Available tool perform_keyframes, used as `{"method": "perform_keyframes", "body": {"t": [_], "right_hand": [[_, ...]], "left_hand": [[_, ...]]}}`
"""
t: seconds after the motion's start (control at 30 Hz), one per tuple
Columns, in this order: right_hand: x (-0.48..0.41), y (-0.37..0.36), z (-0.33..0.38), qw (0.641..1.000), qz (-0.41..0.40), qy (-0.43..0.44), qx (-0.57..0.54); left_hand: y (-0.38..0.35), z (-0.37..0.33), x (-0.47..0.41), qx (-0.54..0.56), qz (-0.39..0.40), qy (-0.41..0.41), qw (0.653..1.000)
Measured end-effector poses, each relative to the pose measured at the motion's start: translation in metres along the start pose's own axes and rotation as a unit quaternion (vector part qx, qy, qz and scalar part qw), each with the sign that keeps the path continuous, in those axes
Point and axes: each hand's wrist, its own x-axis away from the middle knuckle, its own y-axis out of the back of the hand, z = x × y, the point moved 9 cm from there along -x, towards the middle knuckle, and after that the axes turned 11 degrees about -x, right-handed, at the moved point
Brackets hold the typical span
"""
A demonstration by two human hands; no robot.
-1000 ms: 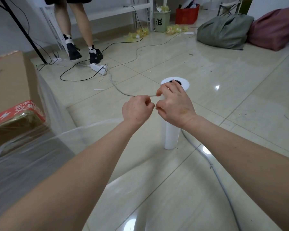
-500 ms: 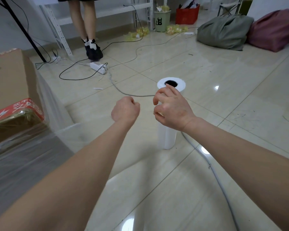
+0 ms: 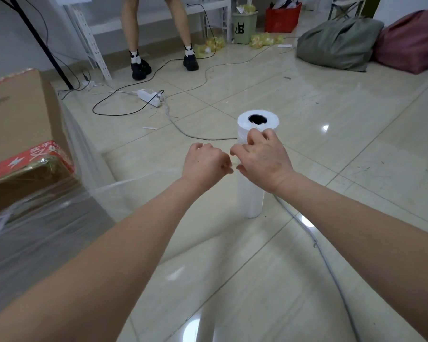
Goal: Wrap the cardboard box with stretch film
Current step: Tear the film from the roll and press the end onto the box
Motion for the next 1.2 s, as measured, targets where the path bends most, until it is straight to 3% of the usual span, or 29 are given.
{"method": "perform_keyframes", "body": {"t": [0.2, 0.53, 0.8, 0.97, 1.2], "right_hand": [[0.005, -0.012, 0.001, 0.999, 0.038, 0.002, -0.024], [0.008, -0.006, 0.013, 0.998, -0.004, 0.024, -0.064], [0.01, -0.01, 0.024, 0.995, 0.018, 0.053, -0.085], [0.015, -0.016, 0.028, 0.994, 0.024, 0.073, -0.08], [0.019, -0.022, 0.008, 0.997, 0.045, 0.006, -0.066]], "left_hand": [[0.007, 0.003, 0.01, 0.034, -0.069, 0.003, 0.997], [-0.002, 0.006, 0.016, 0.044, -0.048, 0.019, 0.998], [-0.015, 0.035, 0.018, 0.097, -0.012, 0.143, 0.985], [-0.028, 0.069, 0.026, 0.16, 0.009, 0.272, 0.949], [-0.023, 0.026, 0.025, 0.115, 0.045, 0.049, 0.991]]}}
